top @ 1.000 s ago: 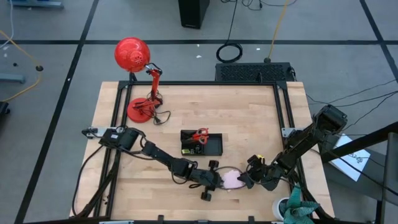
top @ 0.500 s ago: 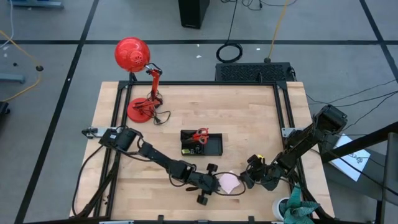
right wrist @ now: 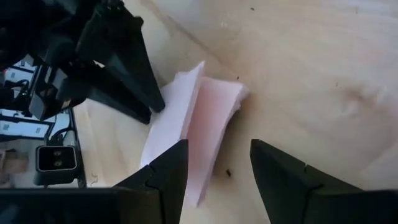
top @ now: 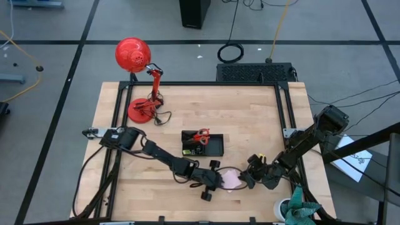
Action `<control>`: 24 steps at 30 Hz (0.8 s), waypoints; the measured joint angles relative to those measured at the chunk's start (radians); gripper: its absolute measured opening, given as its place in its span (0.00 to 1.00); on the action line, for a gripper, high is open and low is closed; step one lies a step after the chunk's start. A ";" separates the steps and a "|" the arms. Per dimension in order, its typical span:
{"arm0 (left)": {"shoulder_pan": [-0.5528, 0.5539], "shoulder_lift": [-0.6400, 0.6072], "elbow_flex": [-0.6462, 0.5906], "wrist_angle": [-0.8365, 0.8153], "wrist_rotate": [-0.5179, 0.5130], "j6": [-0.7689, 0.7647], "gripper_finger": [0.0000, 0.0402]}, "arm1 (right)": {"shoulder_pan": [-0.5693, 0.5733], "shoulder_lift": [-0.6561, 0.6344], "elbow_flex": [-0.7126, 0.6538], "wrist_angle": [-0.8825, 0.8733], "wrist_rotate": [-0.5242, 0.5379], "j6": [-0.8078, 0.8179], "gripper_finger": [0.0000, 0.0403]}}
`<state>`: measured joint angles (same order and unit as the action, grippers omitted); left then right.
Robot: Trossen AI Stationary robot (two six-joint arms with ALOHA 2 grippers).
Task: Pick and place office supplies into organizer
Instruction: Put the sticky note into the desk organizer
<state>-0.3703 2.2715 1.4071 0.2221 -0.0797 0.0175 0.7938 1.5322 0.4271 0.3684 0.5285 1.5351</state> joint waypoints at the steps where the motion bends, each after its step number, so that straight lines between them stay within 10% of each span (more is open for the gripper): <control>1: 0.000 0.006 0.000 0.015 0.007 0.001 0.22 | -0.004 0.000 0.000 0.001 0.000 -0.007 0.41; 24: 0.003 0.031 0.002 0.033 0.046 -0.028 0.22 | -0.041 -0.005 -0.004 0.037 0.047 -0.111 0.41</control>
<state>-0.3672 2.3020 1.4090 0.2546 -0.0338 -0.0105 0.7524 1.5277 0.4232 0.4058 0.5757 1.4245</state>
